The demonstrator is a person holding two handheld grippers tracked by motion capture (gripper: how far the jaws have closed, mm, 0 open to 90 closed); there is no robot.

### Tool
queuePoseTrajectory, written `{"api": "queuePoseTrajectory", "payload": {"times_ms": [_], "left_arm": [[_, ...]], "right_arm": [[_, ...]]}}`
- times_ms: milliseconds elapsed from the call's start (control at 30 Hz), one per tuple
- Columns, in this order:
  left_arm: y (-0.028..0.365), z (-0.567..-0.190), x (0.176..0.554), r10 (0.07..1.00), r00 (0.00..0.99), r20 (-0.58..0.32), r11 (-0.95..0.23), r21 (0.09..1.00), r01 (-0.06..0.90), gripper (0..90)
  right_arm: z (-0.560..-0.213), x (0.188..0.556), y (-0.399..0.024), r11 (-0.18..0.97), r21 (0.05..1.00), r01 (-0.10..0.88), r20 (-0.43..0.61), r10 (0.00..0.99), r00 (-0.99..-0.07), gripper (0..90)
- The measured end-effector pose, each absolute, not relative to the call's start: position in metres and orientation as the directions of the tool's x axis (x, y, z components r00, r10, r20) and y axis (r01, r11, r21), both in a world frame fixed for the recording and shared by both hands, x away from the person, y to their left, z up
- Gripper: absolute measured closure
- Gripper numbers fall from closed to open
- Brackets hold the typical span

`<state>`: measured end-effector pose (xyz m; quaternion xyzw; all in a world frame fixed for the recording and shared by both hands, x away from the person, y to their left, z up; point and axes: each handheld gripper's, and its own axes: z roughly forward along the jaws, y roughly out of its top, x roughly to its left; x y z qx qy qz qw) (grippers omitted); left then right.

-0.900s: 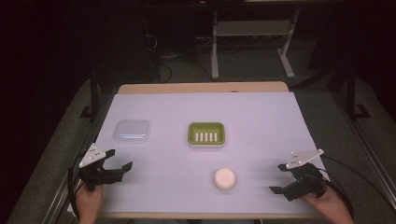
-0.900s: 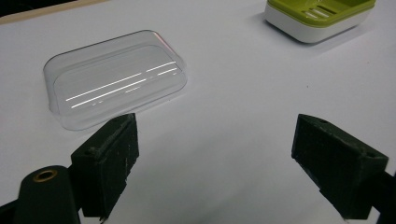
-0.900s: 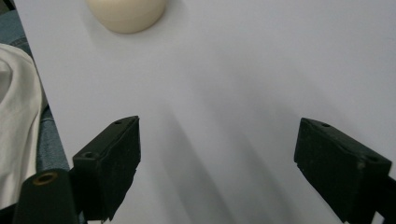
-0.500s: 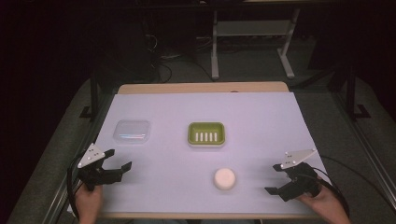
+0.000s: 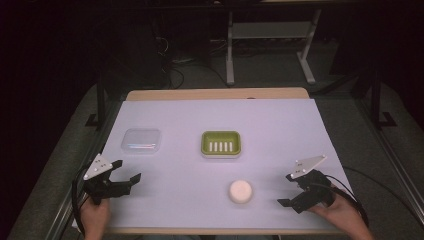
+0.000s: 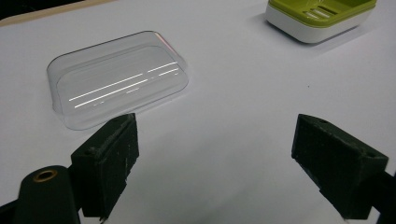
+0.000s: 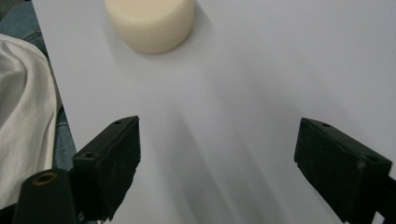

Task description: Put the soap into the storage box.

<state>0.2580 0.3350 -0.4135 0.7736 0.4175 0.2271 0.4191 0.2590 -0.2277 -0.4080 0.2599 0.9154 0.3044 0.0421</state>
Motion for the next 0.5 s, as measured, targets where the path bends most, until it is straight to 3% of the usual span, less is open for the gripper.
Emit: {"api": "queuePoseTrajectory", "payload": {"times_ms": [500], "left_arm": [[0.336, -0.414, 0.258, 0.839, 0.545, -0.003, -0.292, 0.841, 0.455, 14.5]], "right_arm": [[-0.395, 0.266, -0.205, 0.733, 0.550, 0.400, 0.057, 0.445, -0.894, 13.9]]}}
